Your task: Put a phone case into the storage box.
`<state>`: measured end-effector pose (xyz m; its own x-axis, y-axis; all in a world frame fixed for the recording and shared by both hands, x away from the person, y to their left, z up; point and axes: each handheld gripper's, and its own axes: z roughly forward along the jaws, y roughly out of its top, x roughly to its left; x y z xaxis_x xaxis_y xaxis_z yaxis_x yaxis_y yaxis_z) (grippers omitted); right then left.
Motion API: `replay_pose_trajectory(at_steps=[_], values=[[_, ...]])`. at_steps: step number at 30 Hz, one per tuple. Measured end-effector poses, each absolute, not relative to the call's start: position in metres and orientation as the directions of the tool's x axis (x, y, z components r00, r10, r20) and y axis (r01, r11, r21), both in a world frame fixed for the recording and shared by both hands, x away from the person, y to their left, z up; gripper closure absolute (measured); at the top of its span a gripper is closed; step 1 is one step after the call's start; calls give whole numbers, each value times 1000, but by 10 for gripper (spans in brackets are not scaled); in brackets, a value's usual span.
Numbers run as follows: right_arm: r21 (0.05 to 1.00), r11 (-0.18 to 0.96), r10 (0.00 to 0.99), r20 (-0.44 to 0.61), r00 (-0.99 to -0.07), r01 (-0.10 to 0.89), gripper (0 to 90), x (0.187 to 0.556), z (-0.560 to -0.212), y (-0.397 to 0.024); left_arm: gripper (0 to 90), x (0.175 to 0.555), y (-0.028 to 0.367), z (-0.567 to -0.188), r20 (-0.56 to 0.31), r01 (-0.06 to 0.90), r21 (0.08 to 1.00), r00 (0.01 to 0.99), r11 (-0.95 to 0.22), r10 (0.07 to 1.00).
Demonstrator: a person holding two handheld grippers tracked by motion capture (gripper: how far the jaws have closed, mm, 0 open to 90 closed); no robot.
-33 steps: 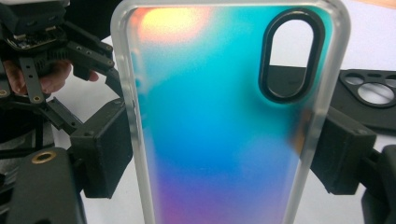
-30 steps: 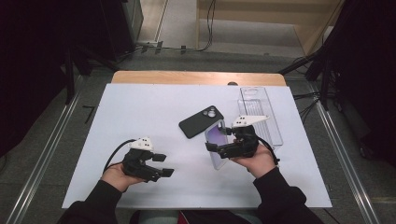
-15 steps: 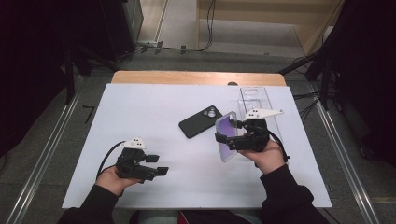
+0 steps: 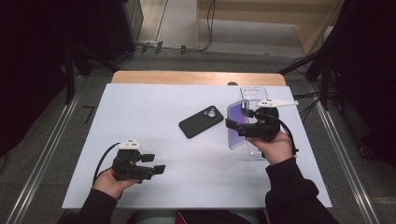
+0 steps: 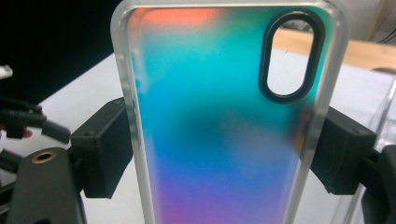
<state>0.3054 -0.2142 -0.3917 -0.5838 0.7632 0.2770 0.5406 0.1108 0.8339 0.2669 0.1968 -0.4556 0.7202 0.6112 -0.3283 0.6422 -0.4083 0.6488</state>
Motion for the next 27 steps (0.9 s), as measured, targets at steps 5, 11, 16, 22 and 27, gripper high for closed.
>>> replay_pose_trajectory(at_steps=[5,11,16,22,27], values=[[847,88,796,256,-549,524,159,312,-385,-223,310,264,201,-456,-324,656,640,703,-401,633],[855,72,839,226,-494,513,160,321,-381,-237,309,263,206,-456,-341,673,644,679,-365,650],[859,41,875,216,-434,510,160,331,-381,-249,310,261,206,-456,-335,670,645,679,-367,653],[863,28,900,198,-387,505,159,343,-388,-256,310,262,208,-457,-341,672,648,676,-358,653],[854,31,925,171,-338,519,159,358,-397,-259,309,262,208,-457,-348,676,646,674,-354,652]])
